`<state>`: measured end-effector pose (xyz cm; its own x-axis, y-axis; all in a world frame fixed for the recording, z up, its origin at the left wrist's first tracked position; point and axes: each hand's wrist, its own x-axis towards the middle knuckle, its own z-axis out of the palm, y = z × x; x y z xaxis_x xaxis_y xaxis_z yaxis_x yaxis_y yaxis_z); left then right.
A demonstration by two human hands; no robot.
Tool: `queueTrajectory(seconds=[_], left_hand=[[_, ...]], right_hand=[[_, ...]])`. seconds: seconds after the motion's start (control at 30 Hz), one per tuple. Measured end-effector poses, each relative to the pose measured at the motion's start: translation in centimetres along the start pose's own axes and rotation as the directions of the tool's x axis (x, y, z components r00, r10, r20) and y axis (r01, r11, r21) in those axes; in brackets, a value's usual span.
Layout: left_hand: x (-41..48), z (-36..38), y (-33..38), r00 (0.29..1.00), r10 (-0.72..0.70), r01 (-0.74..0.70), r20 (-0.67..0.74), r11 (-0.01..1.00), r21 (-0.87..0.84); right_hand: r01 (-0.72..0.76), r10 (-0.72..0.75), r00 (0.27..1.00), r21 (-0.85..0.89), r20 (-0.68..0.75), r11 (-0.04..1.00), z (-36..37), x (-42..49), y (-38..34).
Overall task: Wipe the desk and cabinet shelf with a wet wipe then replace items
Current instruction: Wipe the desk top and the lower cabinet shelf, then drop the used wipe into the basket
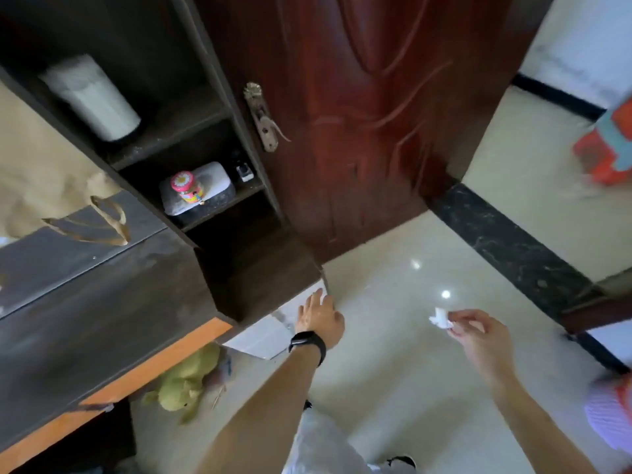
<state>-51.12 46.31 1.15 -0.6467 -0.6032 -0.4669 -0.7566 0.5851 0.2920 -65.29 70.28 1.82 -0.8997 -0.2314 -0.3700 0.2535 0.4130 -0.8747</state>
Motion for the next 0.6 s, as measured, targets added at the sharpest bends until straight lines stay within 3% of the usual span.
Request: queueTrajectory(seconds=[0.13,0.33,0.43,0.6], left_hand=[[-2.8,2.3,13.3,0.957,0.277,-0.277,0.085,0.961,-0.005],[-6.8,6.7,31.6,0.771,0.615,-0.616,0.167,0.786,-0.050],[-8.1,8.7,37.8,0.679,0.702,-0.711,0.214,0.702,-0.047],[-9.4,12.9,48.3,0.513,0.799,-0.842,0.314,0.540,0.003]], right_hand=[[0.029,-0.019,0.995,0.105,-0.096,0.994,-11.4,-4.6,-1.8],[-0.030,0.124,0.929,0.264,-0.349,0.964,-24.5,-8.1,2.2],[-0.073,0.182,0.900,0.275,-0.395,0.959,-28.4,-8.4,5.4],[-0.091,0.259,0.784,0.309,-0.564,0.947,-35.2,-8.2,8.5]])
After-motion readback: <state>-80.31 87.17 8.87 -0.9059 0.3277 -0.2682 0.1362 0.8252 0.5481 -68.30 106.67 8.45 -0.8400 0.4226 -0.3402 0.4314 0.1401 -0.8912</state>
